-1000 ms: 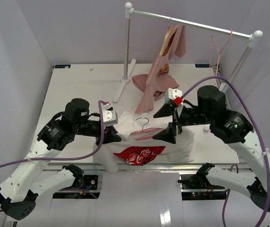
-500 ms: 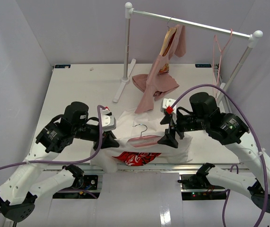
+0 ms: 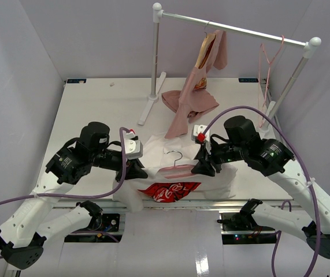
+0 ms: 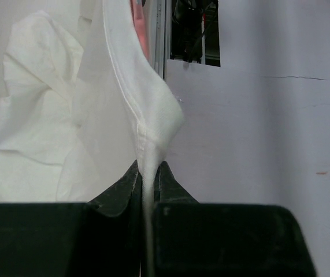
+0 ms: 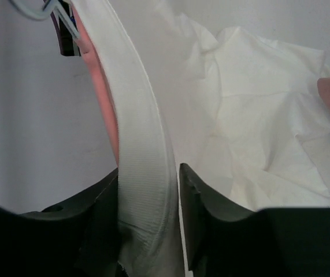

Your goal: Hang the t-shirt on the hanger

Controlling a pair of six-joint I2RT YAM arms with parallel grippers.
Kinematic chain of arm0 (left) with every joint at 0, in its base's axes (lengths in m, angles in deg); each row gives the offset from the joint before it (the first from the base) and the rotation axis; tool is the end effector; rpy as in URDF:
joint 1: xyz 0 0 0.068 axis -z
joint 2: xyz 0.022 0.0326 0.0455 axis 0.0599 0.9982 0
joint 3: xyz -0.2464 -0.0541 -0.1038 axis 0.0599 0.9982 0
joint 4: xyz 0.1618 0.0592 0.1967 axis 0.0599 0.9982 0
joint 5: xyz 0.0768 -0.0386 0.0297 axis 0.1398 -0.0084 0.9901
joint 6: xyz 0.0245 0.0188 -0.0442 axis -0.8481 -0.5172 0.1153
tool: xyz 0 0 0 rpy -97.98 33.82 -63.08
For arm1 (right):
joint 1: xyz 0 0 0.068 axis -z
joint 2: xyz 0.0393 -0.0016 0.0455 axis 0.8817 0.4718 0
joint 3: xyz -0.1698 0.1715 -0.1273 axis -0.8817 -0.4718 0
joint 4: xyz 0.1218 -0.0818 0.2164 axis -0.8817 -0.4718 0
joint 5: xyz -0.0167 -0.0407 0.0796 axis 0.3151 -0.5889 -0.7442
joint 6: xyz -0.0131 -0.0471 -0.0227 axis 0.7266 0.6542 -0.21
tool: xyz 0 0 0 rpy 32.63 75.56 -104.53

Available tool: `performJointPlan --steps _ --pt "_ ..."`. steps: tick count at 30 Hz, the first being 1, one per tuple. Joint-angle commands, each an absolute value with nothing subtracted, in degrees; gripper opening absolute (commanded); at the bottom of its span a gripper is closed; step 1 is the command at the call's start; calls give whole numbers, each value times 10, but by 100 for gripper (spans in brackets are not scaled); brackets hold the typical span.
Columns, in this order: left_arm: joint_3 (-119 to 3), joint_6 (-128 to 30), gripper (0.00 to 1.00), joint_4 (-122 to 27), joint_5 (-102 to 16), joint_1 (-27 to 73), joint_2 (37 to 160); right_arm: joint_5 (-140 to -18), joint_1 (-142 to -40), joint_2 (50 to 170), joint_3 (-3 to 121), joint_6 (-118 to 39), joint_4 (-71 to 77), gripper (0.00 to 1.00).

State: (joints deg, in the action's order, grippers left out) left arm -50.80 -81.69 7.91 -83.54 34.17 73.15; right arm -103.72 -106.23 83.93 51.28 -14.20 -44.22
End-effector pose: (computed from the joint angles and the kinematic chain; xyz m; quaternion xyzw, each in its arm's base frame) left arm 0.1006 -0.1114 0.3771 0.5594 0.6248 -0.4260 0.3394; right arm 0.1156 0.1394 0.3827 -0.5524 0.6616 0.3386 0.3775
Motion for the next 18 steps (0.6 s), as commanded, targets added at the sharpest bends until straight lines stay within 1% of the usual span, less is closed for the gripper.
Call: performJointPlan --steps 1,3,6,7,9,10,11,12,14,15,16,18 --pt "-495 -844 0 17 -897 340 705 -1059 -1063 799 521 -154 -428 27" --pt "-491 -846 0 12 -902 340 701 -1059 -1063 792 521 -160 -428 9" --pt "-492 -840 0 9 -893 340 715 -1053 -1063 796 529 -173 -427 8" --pt "-493 -835 1 7 -883 340 720 -1052 -1063 798 534 -178 -429 8" --pt "-495 -821 13 2 -867 339 730 -1043 -1064 802 544 -183 -434 8" --pt "-499 -813 36 -2 -870 340 734 -1025 -1063 801 547 -192 -430 8" --pt "-502 -804 54 -8 -874 340 738 -1007 -1063 800 549 -203 -428 8" --pt "-505 -795 68 -16 -878 340 741 -990 -1063 799 551 -213 -426 8" --pt "-522 -771 93 -32 -880 340 757 -959 -1064 797 556 -226 -425 8" --pt "-531 -758 98 -35 -873 340 765 -952 -1064 796 557 -233 -425 8" --pt "-541 -742 98 -45 -859 340 771 -950 -1064 797 560 -242 -428 8" --pt "-562 -666 98 -77 -781 340 784 -920 -1063 796 563 -258 -444 8"
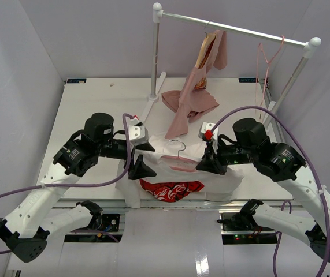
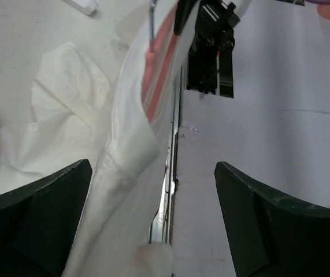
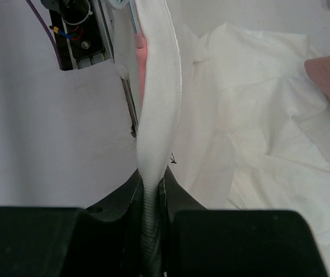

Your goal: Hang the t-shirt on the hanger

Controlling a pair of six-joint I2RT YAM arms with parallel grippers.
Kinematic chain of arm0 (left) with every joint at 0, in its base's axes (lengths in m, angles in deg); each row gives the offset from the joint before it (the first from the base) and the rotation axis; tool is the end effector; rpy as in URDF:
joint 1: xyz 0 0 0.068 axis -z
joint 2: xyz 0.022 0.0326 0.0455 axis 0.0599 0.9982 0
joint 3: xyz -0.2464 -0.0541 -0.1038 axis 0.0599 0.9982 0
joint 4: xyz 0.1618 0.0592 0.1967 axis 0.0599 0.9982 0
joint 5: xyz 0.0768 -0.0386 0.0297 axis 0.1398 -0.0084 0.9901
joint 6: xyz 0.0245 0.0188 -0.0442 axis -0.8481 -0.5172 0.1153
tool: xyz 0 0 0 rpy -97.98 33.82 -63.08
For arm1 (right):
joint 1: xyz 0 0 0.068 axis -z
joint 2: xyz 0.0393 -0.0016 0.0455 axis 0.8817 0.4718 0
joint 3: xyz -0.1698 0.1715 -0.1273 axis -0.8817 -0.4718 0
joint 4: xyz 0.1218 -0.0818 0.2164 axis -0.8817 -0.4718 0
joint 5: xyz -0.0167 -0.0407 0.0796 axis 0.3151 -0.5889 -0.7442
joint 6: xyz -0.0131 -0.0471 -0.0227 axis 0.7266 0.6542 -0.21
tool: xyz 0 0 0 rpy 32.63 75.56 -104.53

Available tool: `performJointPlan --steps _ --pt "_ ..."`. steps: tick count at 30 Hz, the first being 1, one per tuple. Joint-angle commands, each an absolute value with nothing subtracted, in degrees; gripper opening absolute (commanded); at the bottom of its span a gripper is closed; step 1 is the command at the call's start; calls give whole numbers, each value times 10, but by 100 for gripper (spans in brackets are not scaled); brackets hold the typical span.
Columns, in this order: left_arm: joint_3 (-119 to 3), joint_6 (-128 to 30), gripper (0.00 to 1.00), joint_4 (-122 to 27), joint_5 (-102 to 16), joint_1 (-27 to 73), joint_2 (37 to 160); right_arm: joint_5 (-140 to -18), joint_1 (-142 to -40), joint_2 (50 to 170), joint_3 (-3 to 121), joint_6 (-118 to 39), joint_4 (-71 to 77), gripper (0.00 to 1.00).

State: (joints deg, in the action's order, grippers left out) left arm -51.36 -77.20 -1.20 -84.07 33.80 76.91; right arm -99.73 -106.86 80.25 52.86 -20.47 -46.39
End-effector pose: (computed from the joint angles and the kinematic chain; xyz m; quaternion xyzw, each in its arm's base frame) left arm 0.1216 -0.1264 0.3836 0.5406 0.6178 -0.4392 0.3650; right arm 0.1010 0.1246 0.3968 -0.5085 0.6888 0.3368 0.3918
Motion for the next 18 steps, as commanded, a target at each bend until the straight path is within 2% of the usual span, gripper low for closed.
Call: performJointPlan --steps 1,2,6,12,18 --pt "-568 -635 98 -86 -748 340 791 -903 -1063 795 562 -265 -453 8" --pt "-570 -629 98 -86 -738 340 798 -888 -1063 793 558 -271 -456 8" --pt "-598 -500 98 -73 -562 340 832 -797 -1064 754 523 -300 -489 8" --pt "-601 -467 98 -52 -553 340 859 -661 -1064 734 503 -372 -544 8" --pt "-551 -449 98 -75 -490 340 812 -532 -1063 759 574 -449 -634 8"
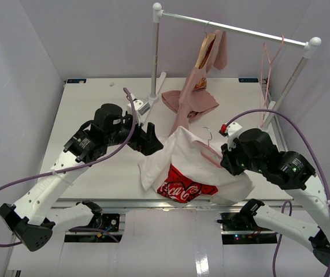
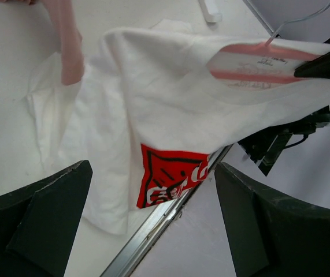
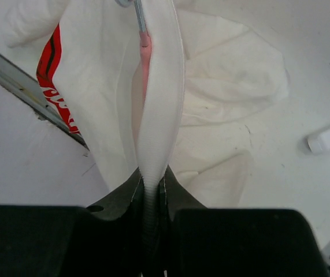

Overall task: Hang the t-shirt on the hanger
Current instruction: Place the T-shirt on the hanger, then place the hanger at the clothesline.

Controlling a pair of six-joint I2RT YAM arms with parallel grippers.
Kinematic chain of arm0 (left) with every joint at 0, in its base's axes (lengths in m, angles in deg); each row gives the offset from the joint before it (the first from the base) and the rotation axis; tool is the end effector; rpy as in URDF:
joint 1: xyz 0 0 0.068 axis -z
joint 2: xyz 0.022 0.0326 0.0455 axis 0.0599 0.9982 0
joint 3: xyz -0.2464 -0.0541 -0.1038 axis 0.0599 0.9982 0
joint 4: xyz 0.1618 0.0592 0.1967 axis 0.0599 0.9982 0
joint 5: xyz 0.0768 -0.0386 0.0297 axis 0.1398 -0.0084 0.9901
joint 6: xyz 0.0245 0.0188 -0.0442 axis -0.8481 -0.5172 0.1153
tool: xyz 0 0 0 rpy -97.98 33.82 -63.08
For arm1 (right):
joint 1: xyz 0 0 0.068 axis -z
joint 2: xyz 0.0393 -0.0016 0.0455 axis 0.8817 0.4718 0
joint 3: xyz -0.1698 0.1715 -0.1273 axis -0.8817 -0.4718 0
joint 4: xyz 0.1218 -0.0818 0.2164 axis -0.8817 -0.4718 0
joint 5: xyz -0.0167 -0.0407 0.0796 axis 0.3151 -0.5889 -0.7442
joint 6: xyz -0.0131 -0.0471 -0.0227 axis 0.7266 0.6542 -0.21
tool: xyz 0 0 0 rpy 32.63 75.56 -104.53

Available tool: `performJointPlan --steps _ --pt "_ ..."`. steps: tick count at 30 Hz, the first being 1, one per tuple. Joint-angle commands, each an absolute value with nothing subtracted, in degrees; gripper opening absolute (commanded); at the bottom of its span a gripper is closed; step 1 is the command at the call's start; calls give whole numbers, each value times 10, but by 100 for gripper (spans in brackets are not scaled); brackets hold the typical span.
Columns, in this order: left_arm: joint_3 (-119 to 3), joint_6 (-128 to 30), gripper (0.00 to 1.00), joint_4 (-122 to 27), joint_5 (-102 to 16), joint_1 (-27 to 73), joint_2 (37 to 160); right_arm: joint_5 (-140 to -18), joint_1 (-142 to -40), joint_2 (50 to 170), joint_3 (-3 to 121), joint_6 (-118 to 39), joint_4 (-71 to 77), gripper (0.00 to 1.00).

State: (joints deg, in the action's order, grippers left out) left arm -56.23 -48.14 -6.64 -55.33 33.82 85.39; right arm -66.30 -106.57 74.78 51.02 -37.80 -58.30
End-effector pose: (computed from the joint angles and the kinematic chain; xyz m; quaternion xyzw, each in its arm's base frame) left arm 0.1700 -0.1452 0.3873 0.2713 0.8149 -0.3468 0.3769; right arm 0.0918 0.0861 0.3786 -0.2871 0.8594 0.1394 0.3995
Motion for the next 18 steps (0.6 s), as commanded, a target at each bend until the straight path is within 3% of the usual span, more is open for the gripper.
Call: performJointPlan --steps 1,4,13,18 --pt "-550 -447 98 -75 -481 339 808 -516 -1064 764 594 -466 -654 8" --pt "-546 -459 98 -73 -486 340 799 -466 -1064 776 648 -497 -716 8" --pt "-513 -401 98 -126 -478 340 807 -349 -1064 836 694 -519 -672 8" --pt "-434 -358 98 -203 -493 339 836 -310 -1062 918 832 -538 -715 8"
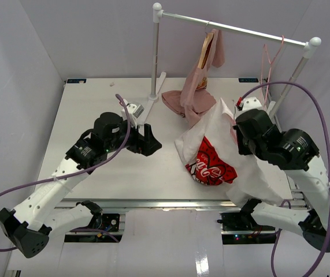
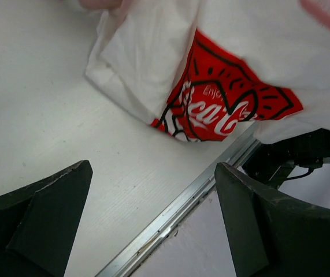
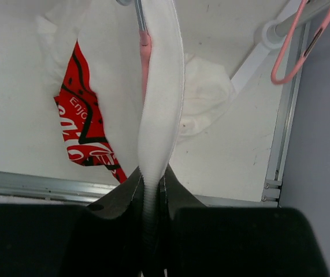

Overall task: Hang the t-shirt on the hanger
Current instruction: Place the hanger at the clothesline.

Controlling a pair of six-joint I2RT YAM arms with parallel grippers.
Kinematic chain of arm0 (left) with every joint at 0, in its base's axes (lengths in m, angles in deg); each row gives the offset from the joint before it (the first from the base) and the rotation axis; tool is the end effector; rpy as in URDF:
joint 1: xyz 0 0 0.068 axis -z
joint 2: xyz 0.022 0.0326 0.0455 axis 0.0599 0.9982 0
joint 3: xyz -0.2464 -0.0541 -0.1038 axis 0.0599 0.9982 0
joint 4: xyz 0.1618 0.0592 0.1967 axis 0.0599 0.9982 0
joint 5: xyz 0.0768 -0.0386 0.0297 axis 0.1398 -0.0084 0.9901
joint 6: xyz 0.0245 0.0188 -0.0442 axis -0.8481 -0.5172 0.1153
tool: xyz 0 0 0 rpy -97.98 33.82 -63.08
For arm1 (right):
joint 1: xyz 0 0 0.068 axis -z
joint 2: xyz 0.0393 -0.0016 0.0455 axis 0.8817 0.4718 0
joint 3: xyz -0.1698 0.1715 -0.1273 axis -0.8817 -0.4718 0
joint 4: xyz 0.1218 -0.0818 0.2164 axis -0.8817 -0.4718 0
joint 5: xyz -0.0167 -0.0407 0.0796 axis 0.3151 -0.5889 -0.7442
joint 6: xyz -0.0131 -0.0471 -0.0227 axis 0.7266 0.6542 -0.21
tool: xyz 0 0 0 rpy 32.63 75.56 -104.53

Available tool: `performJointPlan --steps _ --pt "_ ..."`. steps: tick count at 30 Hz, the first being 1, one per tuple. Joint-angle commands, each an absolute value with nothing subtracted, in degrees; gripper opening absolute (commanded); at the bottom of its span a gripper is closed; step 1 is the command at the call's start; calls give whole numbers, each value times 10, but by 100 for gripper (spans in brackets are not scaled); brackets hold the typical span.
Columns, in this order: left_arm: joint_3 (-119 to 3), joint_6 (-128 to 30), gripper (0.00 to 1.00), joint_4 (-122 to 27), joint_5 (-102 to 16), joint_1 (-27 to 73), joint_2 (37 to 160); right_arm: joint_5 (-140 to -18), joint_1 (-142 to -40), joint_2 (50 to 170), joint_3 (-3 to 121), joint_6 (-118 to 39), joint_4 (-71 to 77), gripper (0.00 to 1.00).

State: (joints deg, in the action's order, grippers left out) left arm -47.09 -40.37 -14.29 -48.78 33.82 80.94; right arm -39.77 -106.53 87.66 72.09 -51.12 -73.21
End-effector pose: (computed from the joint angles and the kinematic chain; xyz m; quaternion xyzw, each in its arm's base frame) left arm 0.1668 -0.1378 0.3619 0.1897 0.8298 -0.3397 0.4000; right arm 0.1110 0.0833 0.4371 -0.1034 0.8939 -0.0322 0.4349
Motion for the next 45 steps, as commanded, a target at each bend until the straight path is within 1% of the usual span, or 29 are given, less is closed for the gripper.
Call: performJointPlan --steps 1,5,11,14,17,21,24,28,30,31,34,40,42,45 --pt "-426 -356 98 -207 -477 340 840 -311 -1062 926 843 -536 -715 8" --pt "-392 -350 98 -234 -442 341 830 -300 -1056 930 827 -534 -716 8" --pt "-366 -362 98 -234 -397 341 807 -188 -1047 942 795 -507 -715 8" --pt "-370 -352 98 -226 -396 341 791 -203 -1043 929 817 -512 -715 8" --pt "-379 -349 98 -222 -390 341 773 -189 -1041 924 821 -499 -715 8" --pt "-385 -345 98 -219 -380 341 779 -176 -1036 923 829 -500 -715 8" --pt "-373 -331 98 -231 -396 341 786 -194 -1036 925 832 -488 -663 8" --pt "-340 -318 98 -296 -401 340 786 -252 -1036 928 816 -435 -524 8" --pt "-348 -319 98 -301 -372 341 799 -257 -1036 951 824 -439 -480 8" --pt "-358 -336 98 -290 -338 341 807 -249 -1035 960 835 -443 -460 8" --pt "-372 -340 98 -287 -286 341 808 -195 -1033 1019 881 -444 -435 8" --pt "-260 -301 98 -408 -399 342 775 -204 -1010 1086 948 -433 -365 8" --pt "-238 -300 98 -432 -444 342 775 -197 -1005 1100 954 -421 -332 8" --pt "-223 -292 98 -434 -461 353 768 -204 -980 1115 958 -407 -301 8"
